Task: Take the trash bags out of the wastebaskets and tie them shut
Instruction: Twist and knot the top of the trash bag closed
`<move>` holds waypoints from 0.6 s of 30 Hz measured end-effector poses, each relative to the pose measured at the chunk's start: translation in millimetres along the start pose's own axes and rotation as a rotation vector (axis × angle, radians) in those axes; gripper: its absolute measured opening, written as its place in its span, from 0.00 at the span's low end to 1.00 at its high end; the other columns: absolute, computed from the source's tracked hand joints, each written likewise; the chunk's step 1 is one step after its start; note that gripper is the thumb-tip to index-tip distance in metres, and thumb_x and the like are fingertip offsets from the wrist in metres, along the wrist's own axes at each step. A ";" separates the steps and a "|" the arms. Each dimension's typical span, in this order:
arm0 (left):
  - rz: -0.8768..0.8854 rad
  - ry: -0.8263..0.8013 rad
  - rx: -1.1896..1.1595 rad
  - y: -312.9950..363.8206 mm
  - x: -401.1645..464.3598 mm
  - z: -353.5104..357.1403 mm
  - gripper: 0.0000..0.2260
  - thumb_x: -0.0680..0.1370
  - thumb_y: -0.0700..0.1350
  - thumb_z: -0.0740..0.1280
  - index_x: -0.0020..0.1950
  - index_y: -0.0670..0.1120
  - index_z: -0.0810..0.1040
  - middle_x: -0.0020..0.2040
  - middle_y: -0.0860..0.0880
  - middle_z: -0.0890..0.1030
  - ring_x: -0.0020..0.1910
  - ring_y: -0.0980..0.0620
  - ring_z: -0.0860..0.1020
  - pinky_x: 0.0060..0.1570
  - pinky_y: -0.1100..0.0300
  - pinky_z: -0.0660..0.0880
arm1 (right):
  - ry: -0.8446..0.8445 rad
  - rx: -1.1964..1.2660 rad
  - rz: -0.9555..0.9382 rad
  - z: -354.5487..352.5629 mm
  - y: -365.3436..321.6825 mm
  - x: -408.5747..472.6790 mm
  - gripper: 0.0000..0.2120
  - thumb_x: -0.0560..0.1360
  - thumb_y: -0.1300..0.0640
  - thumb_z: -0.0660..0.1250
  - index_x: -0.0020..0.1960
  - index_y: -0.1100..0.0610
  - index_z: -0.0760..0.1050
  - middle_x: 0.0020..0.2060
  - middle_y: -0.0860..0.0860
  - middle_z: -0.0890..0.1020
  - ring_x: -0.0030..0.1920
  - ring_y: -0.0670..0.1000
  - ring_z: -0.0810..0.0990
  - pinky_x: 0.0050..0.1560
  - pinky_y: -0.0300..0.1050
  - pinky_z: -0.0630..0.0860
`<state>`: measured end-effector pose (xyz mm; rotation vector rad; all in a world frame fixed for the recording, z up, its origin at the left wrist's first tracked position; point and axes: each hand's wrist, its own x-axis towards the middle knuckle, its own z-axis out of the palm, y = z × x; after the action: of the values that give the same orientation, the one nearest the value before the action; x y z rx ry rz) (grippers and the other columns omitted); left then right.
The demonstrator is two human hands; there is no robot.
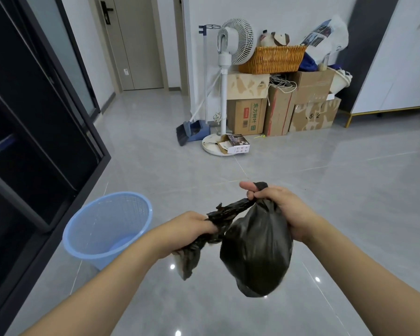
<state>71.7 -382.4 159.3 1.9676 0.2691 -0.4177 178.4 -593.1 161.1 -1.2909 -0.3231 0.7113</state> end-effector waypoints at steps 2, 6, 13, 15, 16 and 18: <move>0.020 -0.184 -0.073 7.1 -11.9 -1.6 0.13 0.76 0.46 0.64 0.32 0.46 0.77 0.27 0.44 0.76 0.32 0.46 0.77 0.43 0.54 0.74 | 0.120 -0.326 -0.045 -2.1 3.8 3.0 0.12 0.77 0.65 0.60 0.55 0.62 0.80 0.50 0.44 0.83 0.47 0.44 0.82 0.51 0.37 0.74; 0.164 -0.341 -0.780 32.5 -24.2 3.1 0.13 0.77 0.48 0.61 0.43 0.44 0.83 0.24 0.48 0.70 0.23 0.50 0.70 0.36 0.56 0.74 | 0.095 -1.014 -0.120 4.0 13.9 2.6 0.10 0.75 0.63 0.61 0.47 0.52 0.79 0.35 0.42 0.77 0.38 0.46 0.76 0.39 0.37 0.70; 0.128 0.262 -0.190 20.8 -0.5 0.6 0.15 0.81 0.51 0.53 0.53 0.45 0.76 0.31 0.44 0.80 0.24 0.47 0.71 0.34 0.55 0.71 | -0.016 -0.829 0.066 7.4 10.7 -3.0 0.12 0.73 0.64 0.62 0.35 0.54 0.79 0.28 0.48 0.75 0.29 0.47 0.72 0.34 0.39 0.69; 0.167 0.388 0.254 9.4 -0.2 -10.4 0.10 0.76 0.55 0.56 0.49 0.52 0.74 0.33 0.49 0.79 0.30 0.49 0.74 0.35 0.54 0.70 | 0.021 -0.658 0.122 -0.3 10.7 -5.5 0.14 0.75 0.65 0.60 0.31 0.56 0.74 0.25 0.49 0.74 0.27 0.47 0.72 0.32 0.40 0.68; 0.178 0.387 0.444 5.0 -1.9 -16.8 0.09 0.74 0.56 0.59 0.46 0.53 0.74 0.34 0.50 0.78 0.32 0.51 0.75 0.35 0.55 0.70 | 0.038 -0.586 0.134 -4.9 10.7 -6.1 0.13 0.75 0.64 0.60 0.32 0.57 0.73 0.26 0.50 0.74 0.27 0.48 0.72 0.32 0.41 0.69; 0.141 0.294 0.696 -2.5 -4.5 -24.8 0.09 0.72 0.54 0.64 0.40 0.49 0.74 0.36 0.52 0.76 0.35 0.53 0.74 0.36 0.57 0.69 | 0.042 -0.497 0.140 -11.3 9.3 -6.2 0.08 0.73 0.60 0.62 0.36 0.60 0.73 0.29 0.54 0.76 0.29 0.51 0.74 0.33 0.43 0.70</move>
<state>70.8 -358.9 168.6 2.7183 0.1791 -0.1277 177.6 -604.7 150.2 -1.8111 -0.3929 0.7474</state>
